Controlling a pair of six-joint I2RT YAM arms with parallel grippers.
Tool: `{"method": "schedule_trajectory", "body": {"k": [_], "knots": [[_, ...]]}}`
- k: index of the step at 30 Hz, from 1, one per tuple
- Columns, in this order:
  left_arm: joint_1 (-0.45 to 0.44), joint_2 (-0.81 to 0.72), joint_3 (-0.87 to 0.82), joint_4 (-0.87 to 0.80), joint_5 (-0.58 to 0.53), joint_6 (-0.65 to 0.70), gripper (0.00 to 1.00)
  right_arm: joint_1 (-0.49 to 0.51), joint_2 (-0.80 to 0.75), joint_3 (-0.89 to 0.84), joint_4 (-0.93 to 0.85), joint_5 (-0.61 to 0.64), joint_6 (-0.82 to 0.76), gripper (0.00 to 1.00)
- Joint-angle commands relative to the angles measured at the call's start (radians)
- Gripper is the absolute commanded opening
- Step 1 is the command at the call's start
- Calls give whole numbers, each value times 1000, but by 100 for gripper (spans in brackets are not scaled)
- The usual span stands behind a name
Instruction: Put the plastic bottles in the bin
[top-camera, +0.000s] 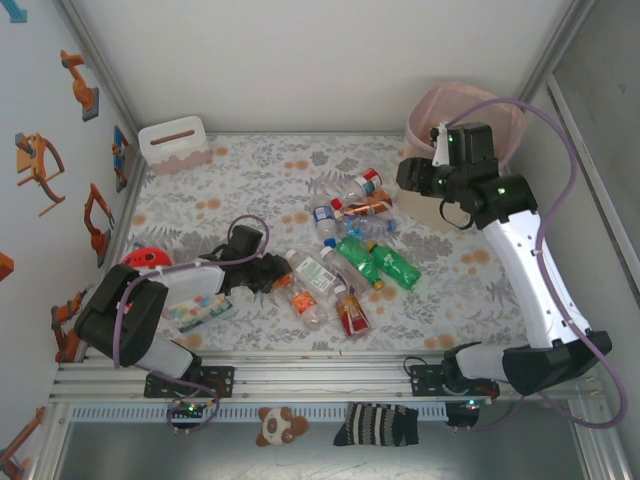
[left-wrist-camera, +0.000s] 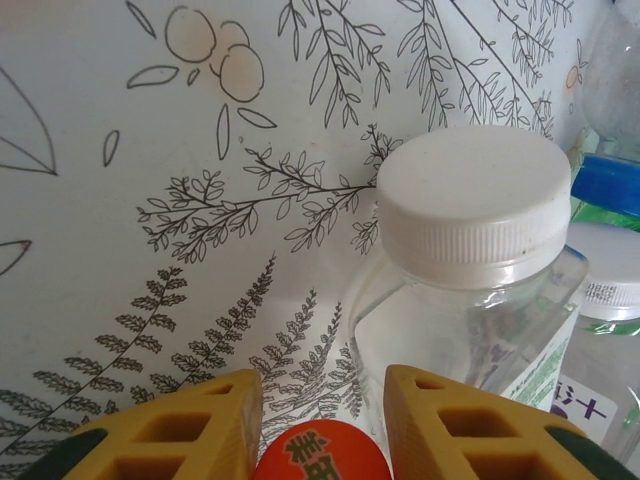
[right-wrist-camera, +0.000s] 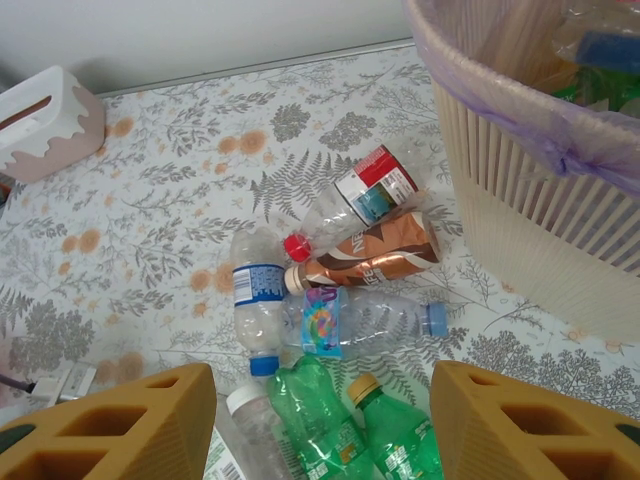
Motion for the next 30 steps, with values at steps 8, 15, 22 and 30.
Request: {"method": "schedule_trajectory", "body": {"k": [8, 15, 22, 30], "knots": [[10, -132, 11, -81, -37, 16, 26, 15, -20, 18, 4, 25, 9, 57], [15, -244, 104, -218, -56, 132, 24, 25, -43, -27, 76, -107, -39, 57], [16, -367, 217, -248, -10, 379, 20, 58, -77, -148, 274, -374, -69, 57], [14, -448, 315, -133, 146, 578, 14, 153, -108, -249, 483, -610, -142, 59]]}}
